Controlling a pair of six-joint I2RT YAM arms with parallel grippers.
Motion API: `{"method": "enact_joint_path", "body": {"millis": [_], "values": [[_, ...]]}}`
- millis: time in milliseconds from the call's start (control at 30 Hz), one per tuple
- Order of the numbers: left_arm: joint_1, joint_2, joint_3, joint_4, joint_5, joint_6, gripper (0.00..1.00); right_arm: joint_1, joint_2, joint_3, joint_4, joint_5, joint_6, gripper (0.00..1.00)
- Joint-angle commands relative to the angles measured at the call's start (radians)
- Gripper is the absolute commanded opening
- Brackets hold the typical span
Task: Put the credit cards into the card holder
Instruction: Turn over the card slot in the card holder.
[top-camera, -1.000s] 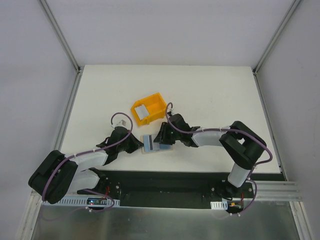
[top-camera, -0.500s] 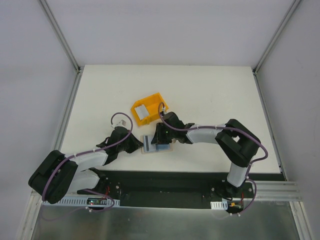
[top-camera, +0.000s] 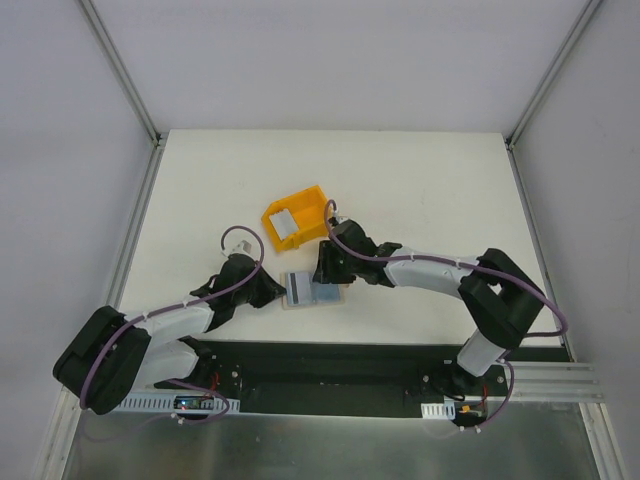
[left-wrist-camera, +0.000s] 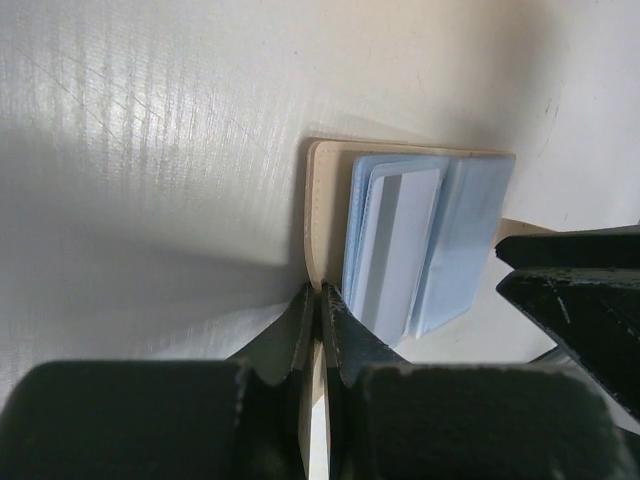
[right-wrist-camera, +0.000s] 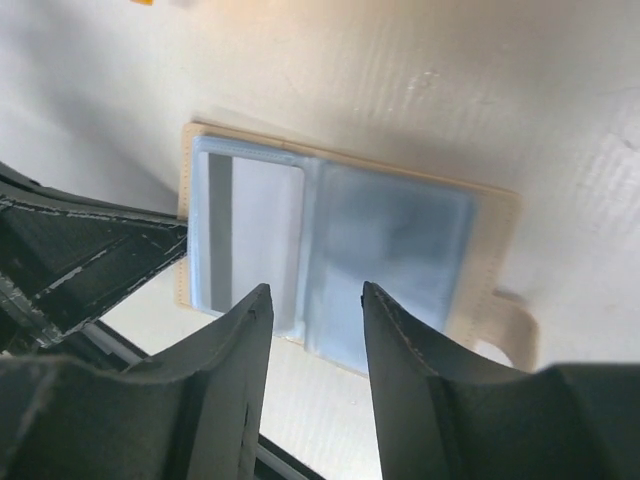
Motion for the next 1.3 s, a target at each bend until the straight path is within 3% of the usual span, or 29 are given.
{"method": "enact_joint_path", "body": {"millis": [0,467,667,833,1067,1267], "values": [[0.003,-0.031,0.016,-0.039,-0.001,0.035,0.0,-0.006,-0.056,-0.004,-0.09,0.113,-0.018,0.45],[0.003,-0.077,0.048,-0.061,0.025,0.06,0.0,-0.009,-0.023,0.02,-0.104,0.048,-0.02,0.44],[0.001,-0.1,0.075,-0.071,0.042,0.087,0.0,-0.009,0.051,0.06,-0.168,0.039,-0.021,0.21],[0.001,-0.1,0.103,-0.064,0.08,0.115,0.0,-0.009,0.073,0.075,-0.19,0.04,-0.02,0.17],[-0.068,0.021,0.2,-0.002,0.183,0.164,0.0,-0.009,0.076,0.072,-0.193,0.048,-0.014,0.15],[-0.116,0.15,0.252,0.001,0.188,0.12,0.0,-0.021,-0.044,0.02,-0.175,0.169,-0.015,0.17]]}}
